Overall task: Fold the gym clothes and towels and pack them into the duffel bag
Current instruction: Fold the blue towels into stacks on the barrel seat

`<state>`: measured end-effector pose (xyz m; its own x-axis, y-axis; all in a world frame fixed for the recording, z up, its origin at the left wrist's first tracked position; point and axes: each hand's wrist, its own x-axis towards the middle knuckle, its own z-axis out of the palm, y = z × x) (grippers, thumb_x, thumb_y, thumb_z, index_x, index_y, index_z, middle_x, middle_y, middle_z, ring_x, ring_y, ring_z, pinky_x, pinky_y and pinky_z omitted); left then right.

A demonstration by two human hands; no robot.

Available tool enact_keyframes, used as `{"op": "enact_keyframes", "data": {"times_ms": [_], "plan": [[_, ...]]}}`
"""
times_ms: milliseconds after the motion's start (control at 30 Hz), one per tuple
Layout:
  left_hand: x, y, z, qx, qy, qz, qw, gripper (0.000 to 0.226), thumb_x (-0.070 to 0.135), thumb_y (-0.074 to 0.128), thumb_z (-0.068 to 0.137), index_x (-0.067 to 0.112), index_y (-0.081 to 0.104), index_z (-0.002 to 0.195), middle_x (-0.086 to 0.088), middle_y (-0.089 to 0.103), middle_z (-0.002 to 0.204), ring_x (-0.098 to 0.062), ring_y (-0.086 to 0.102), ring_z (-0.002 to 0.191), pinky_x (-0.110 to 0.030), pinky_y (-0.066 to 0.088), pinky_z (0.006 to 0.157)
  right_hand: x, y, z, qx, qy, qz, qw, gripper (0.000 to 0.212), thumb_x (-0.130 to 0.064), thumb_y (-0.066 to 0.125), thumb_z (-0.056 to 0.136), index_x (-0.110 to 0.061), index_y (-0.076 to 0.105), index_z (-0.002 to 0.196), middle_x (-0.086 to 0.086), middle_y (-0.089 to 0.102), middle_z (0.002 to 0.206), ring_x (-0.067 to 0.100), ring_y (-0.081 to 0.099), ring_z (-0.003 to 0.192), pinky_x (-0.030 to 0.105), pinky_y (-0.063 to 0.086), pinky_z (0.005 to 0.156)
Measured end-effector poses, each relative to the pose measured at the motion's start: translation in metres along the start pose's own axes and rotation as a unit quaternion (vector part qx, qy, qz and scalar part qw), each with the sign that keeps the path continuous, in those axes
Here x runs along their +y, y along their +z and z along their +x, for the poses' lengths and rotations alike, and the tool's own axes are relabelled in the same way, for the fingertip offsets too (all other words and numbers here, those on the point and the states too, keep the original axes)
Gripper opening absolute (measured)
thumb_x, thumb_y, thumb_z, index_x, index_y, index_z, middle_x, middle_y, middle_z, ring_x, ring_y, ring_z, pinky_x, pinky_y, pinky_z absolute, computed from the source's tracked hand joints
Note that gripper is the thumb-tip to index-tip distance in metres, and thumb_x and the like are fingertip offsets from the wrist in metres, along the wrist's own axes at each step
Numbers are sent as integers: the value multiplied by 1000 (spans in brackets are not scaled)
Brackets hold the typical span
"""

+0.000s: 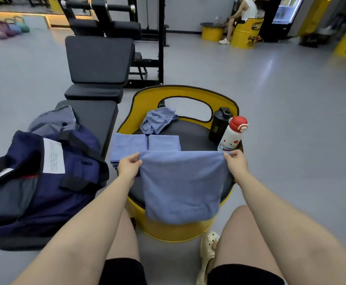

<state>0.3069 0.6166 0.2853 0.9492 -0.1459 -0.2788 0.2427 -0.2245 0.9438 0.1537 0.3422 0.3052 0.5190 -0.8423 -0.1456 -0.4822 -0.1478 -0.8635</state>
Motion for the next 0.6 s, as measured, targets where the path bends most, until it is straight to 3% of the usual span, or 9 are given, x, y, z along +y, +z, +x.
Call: {"op": "enact_keyframes", "data": {"times_ms": [233,333,400,500,600], "plan": [[3,18,46,30,-19,-28,999,28,-5,57,89,6,63,114,-14,64,117,-30,60,108,-44,49,96,-6,29,42,0,8,14,1000,26,-23,54,96,-7,55,117,13,54,130,29,49,119,32,39,91],[3,23,59,30,-13,-20,999,23,-7,53,88,12,53,102,-14,62,104,-25,60,85,-36,50,76,-6,39,52,-3,10,25,1000,26,-22,52,97,-5,54,117,14,55,125,24,50,108,30,39,85],[3,23,65,23,-2,-12,1000,29,-8,49,89,15,48,108,-8,60,96,-19,55,74,-34,47,70,-5,44,56,-2,12,35,999,26,-21,52,98,-6,54,118,13,54,125,25,49,111,32,41,89],[2,23,71,13,20,30,999,38,-7,43,89,19,56,113,-5,59,94,-21,54,82,-37,48,77,-2,48,60,-11,6,43,999,22,-22,53,97,-9,55,115,12,53,126,28,48,119,37,41,99],[-4,23,70,5,30,53,998,30,-7,43,88,16,62,90,-8,60,94,-21,53,88,-36,47,79,6,49,58,-22,4,59,998,12,-22,56,96,-13,56,103,12,58,119,26,51,112,33,44,91]]}}
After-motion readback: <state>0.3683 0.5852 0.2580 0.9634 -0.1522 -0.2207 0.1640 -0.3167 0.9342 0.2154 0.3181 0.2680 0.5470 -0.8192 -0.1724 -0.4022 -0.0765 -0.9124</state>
